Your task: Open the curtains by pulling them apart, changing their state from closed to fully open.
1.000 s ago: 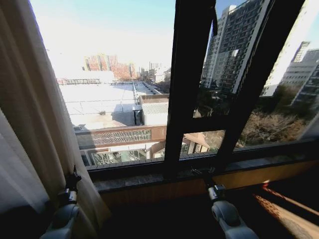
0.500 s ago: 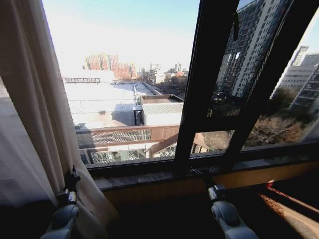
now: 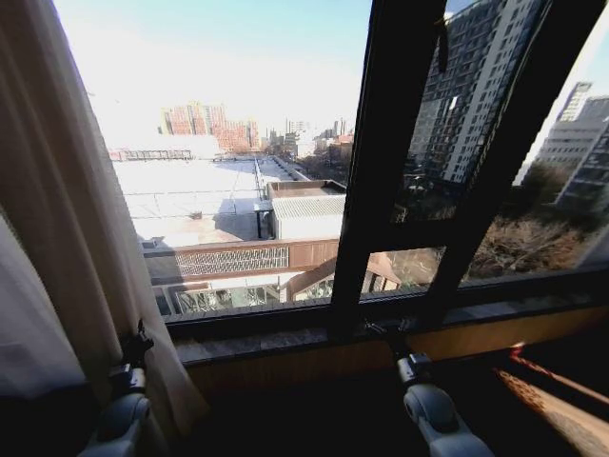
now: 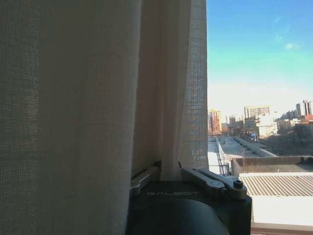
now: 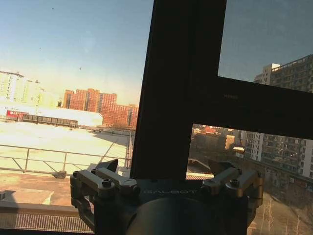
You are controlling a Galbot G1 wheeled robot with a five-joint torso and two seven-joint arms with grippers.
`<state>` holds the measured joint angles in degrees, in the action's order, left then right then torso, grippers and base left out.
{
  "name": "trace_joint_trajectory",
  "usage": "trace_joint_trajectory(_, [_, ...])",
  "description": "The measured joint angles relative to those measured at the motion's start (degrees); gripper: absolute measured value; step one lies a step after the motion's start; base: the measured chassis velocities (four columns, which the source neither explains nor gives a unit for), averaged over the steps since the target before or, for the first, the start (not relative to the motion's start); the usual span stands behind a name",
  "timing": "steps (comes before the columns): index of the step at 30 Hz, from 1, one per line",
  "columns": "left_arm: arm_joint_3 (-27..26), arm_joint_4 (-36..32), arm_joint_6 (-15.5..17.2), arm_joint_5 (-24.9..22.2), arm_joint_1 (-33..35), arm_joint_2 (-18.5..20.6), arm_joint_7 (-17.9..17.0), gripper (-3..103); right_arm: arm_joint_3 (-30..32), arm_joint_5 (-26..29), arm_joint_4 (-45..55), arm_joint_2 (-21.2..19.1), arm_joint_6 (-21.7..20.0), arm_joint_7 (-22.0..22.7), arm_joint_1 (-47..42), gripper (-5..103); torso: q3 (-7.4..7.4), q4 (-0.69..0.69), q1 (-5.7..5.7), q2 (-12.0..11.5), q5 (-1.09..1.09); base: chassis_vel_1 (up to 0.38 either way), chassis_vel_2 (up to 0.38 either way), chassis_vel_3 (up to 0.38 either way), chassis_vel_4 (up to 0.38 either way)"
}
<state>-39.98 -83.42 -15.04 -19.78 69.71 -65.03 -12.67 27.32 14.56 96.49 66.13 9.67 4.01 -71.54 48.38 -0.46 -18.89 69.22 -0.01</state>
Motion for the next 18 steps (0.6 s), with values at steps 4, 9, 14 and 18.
trace_joint_trajectory(4, [-0.06,-0.02,0.00,0.00,0.03,0.01,0.00,0,0.00,0.00,0.00,0.00,0.00,0.00,0.00,100,0.00,0.00,0.00,0.00,0.03,0.096,0.049,-0.089,-0.066])
trace_joint_trajectory(9, [-0.25,0.08,-0.18,-0.03,0.02,0.12,-0.09,0,-0.01,0.00,0.00,0.01,0.00,0.00,0.00,100,-0.01,0.01,0.00,0.01,0.00,0.060,0.038,-0.071,-0.044])
trace_joint_trajectory(14, [-1.04,1.82,-0.35,-0.62,-0.82,1.20,-1.01,0,-0.01,0.00,0.00,0.01,0.00,0.00,0.00,100,-0.01,-0.01,0.00,0.00,0.00,0.004,0.005,-0.012,-0.006])
trace_joint_trajectory(18, [-2.32,4.48,-0.24,-1.39,-2.47,3.32,-2.74,0,0.00,0.00,0.00,0.01,0.00,0.00,0.00,100,0.00,0.00,0.00,0.00,-0.01,0.000,0.000,0.000,0.000])
